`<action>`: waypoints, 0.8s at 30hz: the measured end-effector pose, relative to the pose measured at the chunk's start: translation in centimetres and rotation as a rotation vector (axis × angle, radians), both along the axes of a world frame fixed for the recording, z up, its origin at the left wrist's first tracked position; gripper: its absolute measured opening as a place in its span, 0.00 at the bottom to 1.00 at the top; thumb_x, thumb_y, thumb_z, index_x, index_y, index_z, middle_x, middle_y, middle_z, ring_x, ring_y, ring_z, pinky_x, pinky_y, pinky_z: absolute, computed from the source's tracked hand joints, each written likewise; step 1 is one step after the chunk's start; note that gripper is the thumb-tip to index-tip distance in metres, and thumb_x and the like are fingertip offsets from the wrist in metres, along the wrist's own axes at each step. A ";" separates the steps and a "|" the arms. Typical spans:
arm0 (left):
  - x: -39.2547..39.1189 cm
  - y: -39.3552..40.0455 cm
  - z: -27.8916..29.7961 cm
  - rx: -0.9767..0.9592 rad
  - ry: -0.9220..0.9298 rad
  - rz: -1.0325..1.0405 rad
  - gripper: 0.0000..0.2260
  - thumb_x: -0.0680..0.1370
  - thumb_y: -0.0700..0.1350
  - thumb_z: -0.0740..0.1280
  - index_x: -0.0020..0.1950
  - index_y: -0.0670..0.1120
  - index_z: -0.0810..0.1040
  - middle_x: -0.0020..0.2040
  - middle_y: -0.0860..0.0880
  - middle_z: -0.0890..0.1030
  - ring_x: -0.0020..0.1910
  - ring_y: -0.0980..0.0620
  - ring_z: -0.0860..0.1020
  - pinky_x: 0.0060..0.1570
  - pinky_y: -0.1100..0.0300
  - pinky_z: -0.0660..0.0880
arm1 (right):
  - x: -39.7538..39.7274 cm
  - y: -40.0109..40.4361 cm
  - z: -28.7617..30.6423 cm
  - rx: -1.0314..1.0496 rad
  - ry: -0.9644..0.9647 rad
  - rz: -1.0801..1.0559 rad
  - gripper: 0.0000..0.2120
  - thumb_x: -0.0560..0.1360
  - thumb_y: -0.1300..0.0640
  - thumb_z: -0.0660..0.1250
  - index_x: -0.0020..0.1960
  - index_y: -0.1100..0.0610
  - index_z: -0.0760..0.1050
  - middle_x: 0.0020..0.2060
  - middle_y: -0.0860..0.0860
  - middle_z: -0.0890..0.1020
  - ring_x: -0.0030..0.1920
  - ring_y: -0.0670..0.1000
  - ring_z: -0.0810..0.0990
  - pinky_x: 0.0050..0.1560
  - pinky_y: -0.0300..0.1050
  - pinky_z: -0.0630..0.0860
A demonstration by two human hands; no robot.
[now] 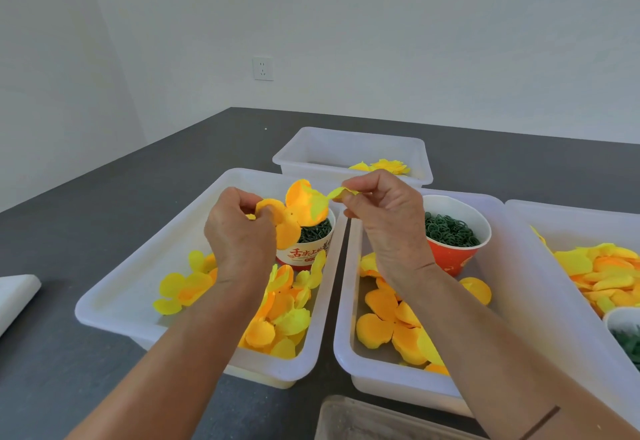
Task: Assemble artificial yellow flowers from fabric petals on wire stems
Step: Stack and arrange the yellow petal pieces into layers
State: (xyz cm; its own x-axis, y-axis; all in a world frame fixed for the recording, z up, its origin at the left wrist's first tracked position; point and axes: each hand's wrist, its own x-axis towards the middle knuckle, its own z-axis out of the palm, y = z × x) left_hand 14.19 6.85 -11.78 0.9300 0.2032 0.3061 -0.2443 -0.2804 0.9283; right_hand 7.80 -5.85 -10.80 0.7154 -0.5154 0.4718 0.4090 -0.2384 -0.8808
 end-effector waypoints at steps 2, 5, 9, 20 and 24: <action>-0.2 0.0 0.0 0.033 -0.062 0.006 0.06 0.75 0.36 0.66 0.41 0.47 0.74 0.36 0.58 0.72 0.36 0.58 0.72 0.34 0.65 0.69 | 0.0 -0.1 -0.1 0.112 0.037 0.049 0.12 0.73 0.71 0.66 0.39 0.55 0.76 0.38 0.51 0.81 0.39 0.48 0.81 0.38 0.37 0.78; -0.3 0.0 0.0 0.060 -0.110 -0.032 0.07 0.74 0.36 0.67 0.40 0.47 0.75 0.35 0.58 0.74 0.35 0.57 0.73 0.34 0.63 0.69 | -0.1 0.0 -0.1 0.094 0.070 0.088 0.12 0.72 0.71 0.66 0.40 0.55 0.76 0.38 0.53 0.82 0.38 0.45 0.81 0.38 0.36 0.77; -0.6 0.1 0.1 0.087 -0.156 -0.076 0.08 0.73 0.35 0.67 0.41 0.48 0.77 0.34 0.55 0.76 0.35 0.53 0.75 0.38 0.61 0.74 | -0.1 0.2 -0.4 -0.324 0.098 0.083 0.09 0.71 0.72 0.67 0.41 0.58 0.78 0.40 0.54 0.82 0.41 0.51 0.80 0.40 0.37 0.76; 0.2 0.4 -0.1 0.053 0.030 -0.008 0.12 0.75 0.34 0.65 0.54 0.48 0.76 0.44 0.48 0.78 0.44 0.48 0.77 0.37 0.61 0.72 | 0.0 0.4 -0.8 -0.570 -0.019 -0.058 0.03 0.70 0.68 0.71 0.43 0.64 0.82 0.39 0.55 0.80 0.41 0.48 0.77 0.41 0.38 0.74; 0.5 0.4 -0.1 -0.024 0.127 0.002 0.12 0.75 0.32 0.63 0.50 0.49 0.75 0.41 0.50 0.75 0.43 0.48 0.75 0.21 0.65 0.68 | 0.0 0.6 -0.7 -0.479 -0.030 -0.056 0.04 0.69 0.69 0.71 0.44 0.66 0.81 0.40 0.52 0.79 0.41 0.46 0.76 0.44 0.37 0.75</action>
State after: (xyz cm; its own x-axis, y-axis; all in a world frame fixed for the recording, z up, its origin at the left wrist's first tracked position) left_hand 14.68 7.26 -11.90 0.9606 0.2107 0.1810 -0.1239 -0.2582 0.9581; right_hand 7.85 -5.26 -11.49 0.6749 -0.2726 0.6857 0.4079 -0.6366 -0.6545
